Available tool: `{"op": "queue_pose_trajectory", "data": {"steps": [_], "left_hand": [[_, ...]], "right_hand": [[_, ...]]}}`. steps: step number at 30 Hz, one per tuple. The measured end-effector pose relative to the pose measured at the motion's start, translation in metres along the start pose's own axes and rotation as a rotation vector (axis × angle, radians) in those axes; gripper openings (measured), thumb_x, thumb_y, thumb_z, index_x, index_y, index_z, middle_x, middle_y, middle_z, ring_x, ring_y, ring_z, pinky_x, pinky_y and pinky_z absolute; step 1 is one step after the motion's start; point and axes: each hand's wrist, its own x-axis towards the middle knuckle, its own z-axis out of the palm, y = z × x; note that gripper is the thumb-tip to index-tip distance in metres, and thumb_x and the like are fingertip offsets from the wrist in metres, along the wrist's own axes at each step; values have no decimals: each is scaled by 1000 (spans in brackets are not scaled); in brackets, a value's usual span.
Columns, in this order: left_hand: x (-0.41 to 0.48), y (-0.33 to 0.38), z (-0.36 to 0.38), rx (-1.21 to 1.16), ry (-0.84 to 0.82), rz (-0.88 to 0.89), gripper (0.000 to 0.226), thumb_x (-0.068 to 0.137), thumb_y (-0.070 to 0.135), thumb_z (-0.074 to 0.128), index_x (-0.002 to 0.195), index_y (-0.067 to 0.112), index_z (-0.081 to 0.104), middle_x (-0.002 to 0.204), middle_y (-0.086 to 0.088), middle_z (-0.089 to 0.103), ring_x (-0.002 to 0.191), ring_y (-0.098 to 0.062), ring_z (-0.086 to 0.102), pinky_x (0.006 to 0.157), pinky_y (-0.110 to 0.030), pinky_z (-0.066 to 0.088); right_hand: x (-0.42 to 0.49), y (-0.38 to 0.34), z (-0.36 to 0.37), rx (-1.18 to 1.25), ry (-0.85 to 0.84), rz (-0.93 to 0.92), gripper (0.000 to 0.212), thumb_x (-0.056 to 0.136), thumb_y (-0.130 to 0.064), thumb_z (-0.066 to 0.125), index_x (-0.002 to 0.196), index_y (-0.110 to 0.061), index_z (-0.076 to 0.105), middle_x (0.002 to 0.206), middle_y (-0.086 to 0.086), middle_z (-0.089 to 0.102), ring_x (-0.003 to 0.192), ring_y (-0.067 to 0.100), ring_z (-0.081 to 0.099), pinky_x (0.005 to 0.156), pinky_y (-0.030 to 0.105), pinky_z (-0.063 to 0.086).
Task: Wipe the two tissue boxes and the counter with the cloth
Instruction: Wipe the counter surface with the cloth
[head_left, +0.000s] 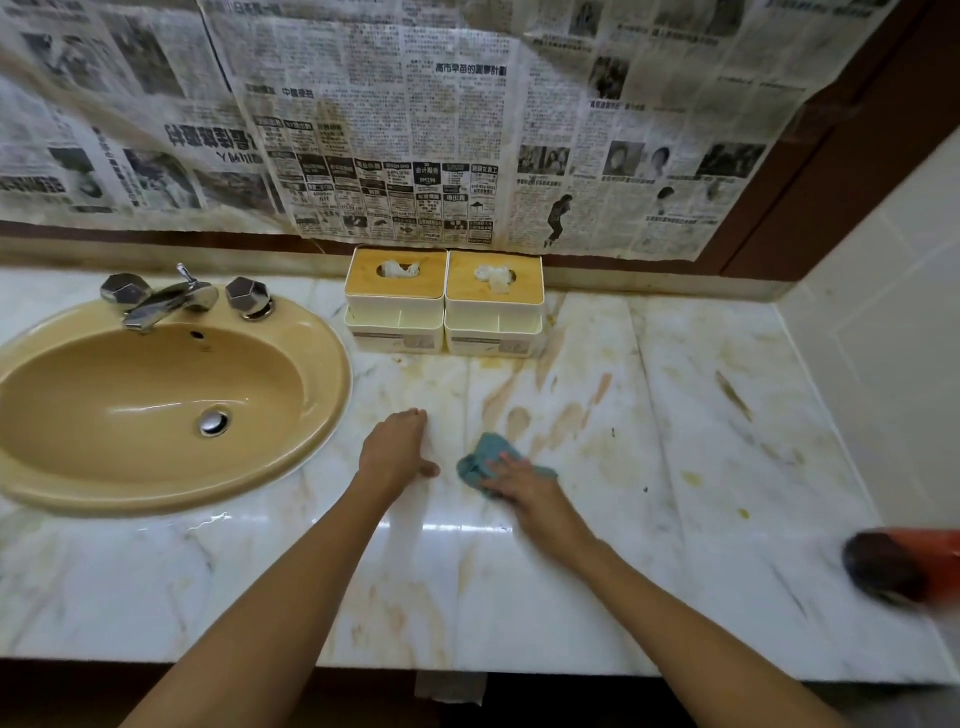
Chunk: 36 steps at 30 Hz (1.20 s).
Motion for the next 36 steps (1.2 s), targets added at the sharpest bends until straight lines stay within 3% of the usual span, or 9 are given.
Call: {"op": "queue_pose_trajectory", "data": {"steps": [7,9,12,16,23,25,29,33,36], "left_hand": [[3,9,-6,68,-17,5,57,73,35,92,112,11,58,115,-8,63,105,-28,62,77,-34,48],[6,12,-7,94,-9,-3,60,69,34,95,109,11,57,114,-6,60,103,-28,62,72,-35,45],[7,9,-8,91,-9,-98,71,66,44,96,113,9,57,117,-7,55,104,-29,61,76,-37,49],[7,1,-7,37,-14,-149,81,64,54,94,117,7,55,106,-4,50,96,-23,54,77,-34,45],[10,-3,-3,-11,-5,-159,76,60,52,96,107,11,52,106,-2,53,106,-26,61,77,-31,43],[12,-6,0,4,-11,-165,85,61,54,95,120,10,53,129,-7,57,115,-27,60,84,-34,47],[13,-12,3,37,-37,-159,116,70,58,89,158,9,30,170,-9,24,140,-26,47,103,-36,47],[14,-7,1,63,-42,-169,110,73,54,88,155,7,32,168,-11,29,137,-27,50,102,-37,47],[13,6,-4,102,-63,-121,79,77,42,89,136,6,51,146,-12,51,122,-30,59,91,-35,48]], "right_hand": [[-62,-11,-21,-63,-87,-243,36,102,-8,47,125,-21,71,146,-5,56,143,0,35,121,19,18],[-54,2,-56,-51,66,-12,37,97,-5,58,114,-33,76,139,-17,59,137,-8,40,120,15,21],[-33,50,-94,-133,382,394,63,90,19,51,136,-22,64,149,2,53,143,17,42,120,33,31],[3,62,-97,-157,350,605,57,93,15,44,145,-8,53,152,19,47,140,39,43,115,45,37],[94,9,-22,-130,91,242,63,89,19,40,145,-8,51,158,17,37,152,38,21,124,35,4],[121,-10,-5,-140,-29,128,63,90,18,40,148,-8,48,161,15,32,153,37,17,123,34,2],[167,-20,8,-183,-183,-4,71,89,20,40,152,-11,41,165,10,24,155,34,11,123,32,1],[158,-7,0,-124,-48,44,62,89,18,41,142,-10,56,159,13,37,152,33,22,121,29,10],[124,22,-14,-107,162,192,61,84,22,44,134,-8,63,152,16,47,148,34,30,121,33,15]]}}
